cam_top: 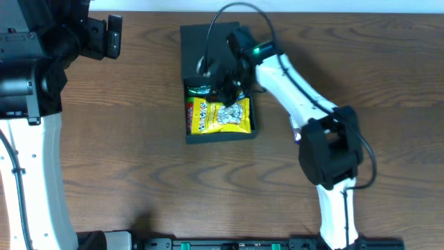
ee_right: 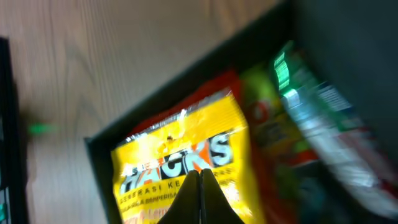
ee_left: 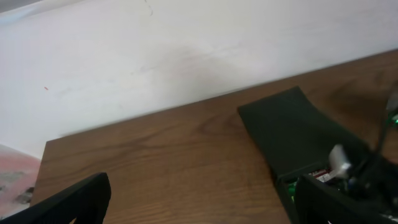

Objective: Pack container
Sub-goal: 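Push the yellow Hacks bag down into the box with the right gripper, then grasp the blue-wrapped bar beside the box with the right gripper, then place the blue-wrapped bar into the box's back left and release, then bring both grippers to the lid's back edges and swing it forward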

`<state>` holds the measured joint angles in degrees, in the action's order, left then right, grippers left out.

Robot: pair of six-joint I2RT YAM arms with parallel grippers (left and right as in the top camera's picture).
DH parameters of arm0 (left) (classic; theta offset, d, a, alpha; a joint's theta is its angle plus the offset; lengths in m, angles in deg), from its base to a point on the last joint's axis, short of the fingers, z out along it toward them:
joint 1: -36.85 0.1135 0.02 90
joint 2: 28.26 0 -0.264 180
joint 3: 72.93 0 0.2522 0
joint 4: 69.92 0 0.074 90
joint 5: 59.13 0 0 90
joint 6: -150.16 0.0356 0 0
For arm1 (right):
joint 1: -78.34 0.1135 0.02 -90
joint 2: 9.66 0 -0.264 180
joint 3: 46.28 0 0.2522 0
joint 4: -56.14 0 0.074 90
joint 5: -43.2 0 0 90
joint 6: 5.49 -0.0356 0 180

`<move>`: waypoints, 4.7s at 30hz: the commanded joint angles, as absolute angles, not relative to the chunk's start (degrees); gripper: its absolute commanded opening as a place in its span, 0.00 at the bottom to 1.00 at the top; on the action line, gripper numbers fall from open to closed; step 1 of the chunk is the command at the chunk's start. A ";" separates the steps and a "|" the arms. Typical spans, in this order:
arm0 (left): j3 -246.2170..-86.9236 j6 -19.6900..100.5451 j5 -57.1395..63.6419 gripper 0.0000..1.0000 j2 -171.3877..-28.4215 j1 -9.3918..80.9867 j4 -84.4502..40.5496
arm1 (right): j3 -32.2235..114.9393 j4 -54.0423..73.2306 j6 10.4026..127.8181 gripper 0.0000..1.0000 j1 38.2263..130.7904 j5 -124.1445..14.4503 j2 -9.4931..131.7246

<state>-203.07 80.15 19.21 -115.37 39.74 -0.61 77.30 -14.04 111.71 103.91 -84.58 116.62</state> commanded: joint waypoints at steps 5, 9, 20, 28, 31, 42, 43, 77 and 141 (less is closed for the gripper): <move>-204.49 81.20 18.79 0.95 -115.26 39.94 -0.52 | 76.89 -24.73 117.68 0.01 98.60 -84.76 111.38; -204.49 81.20 18.77 0.95 -115.26 39.94 -0.54 | 71.90 -24.89 118.46 0.01 98.97 -84.74 111.49; -204.49 81.20 18.77 0.95 -115.26 39.94 -0.59 | 66.57 -21.19 115.18 0.01 99.40 -84.78 111.44; -204.49 81.20 18.77 0.95 -115.26 39.94 -0.45 | 78.24 -25.15 107.03 0.02 92.13 -65.81 109.54; -204.49 81.18 18.77 0.95 -115.26 39.94 -0.28 | 75.36 -24.14 100.54 0.10 88.30 -58.01 109.65; -204.49 81.18 18.73 0.95 -115.26 39.94 -0.34 | 57.89 -16.34 94.36 0.46 85.02 -50.81 109.67; -204.49 81.18 18.73 0.95 -115.26 39.94 -0.34 | 57.00 -15.55 94.31 0.46 85.09 -50.79 109.67; -204.49 81.20 17.70 0.95 -115.24 39.94 -0.69 | 76.82 -11.01 95.99 0.08 89.55 -58.46 112.16; -203.05 45.03 -0.38 0.05 -164.79 35.20 -5.26 | 81.96 -4.65 74.88 0.01 85.81 -79.82 127.88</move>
